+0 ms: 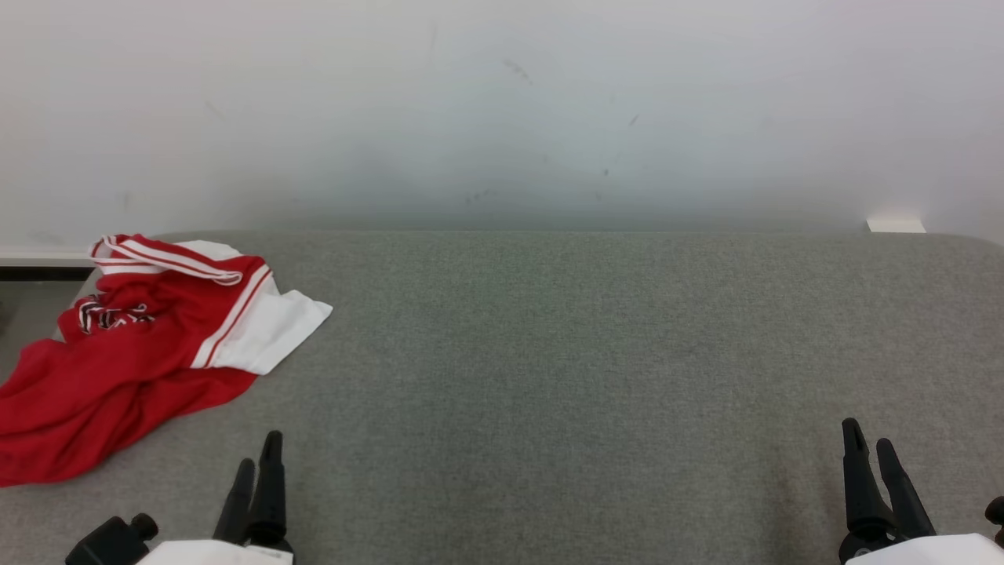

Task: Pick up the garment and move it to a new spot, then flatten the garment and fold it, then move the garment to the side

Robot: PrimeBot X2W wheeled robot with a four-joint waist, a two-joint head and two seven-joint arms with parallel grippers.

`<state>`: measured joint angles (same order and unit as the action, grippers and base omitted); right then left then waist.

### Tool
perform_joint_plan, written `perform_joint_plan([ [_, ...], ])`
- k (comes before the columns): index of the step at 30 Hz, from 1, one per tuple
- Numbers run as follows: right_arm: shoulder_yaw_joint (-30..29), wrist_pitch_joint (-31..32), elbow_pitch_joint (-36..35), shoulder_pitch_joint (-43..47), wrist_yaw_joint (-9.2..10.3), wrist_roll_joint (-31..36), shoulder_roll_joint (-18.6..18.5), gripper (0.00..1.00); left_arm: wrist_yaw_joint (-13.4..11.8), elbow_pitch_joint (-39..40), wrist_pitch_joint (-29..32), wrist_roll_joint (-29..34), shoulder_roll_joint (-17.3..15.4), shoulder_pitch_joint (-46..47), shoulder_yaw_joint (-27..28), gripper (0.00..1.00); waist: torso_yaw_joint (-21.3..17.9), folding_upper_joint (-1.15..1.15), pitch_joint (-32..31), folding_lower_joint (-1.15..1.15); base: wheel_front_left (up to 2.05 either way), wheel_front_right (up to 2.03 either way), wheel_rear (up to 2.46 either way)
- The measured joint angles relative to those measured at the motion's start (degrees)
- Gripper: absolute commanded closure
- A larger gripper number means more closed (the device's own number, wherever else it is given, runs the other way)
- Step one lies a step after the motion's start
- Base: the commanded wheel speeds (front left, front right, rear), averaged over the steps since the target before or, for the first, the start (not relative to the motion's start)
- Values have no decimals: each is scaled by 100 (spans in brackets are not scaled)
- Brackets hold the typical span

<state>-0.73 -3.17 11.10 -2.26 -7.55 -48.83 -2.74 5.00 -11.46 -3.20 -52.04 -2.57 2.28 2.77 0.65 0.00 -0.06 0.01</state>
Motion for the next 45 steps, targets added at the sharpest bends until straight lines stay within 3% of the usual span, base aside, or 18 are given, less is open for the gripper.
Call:
perform_joint_plan([
  [18, 83, -336, 13, 124, 0, 1389, 2, 0, -47, 214, -321, 1559, -124, -58, -207, 0, 18, 0, -26, 0, 0, 0, 0],
  [45, 32, -734, -13, 282, 0, 2839, 7, 0, -25, 53, -724, 3156, -243, -171, -463, 0, -26, 0, -28, 0, 0, 0, 0],
])
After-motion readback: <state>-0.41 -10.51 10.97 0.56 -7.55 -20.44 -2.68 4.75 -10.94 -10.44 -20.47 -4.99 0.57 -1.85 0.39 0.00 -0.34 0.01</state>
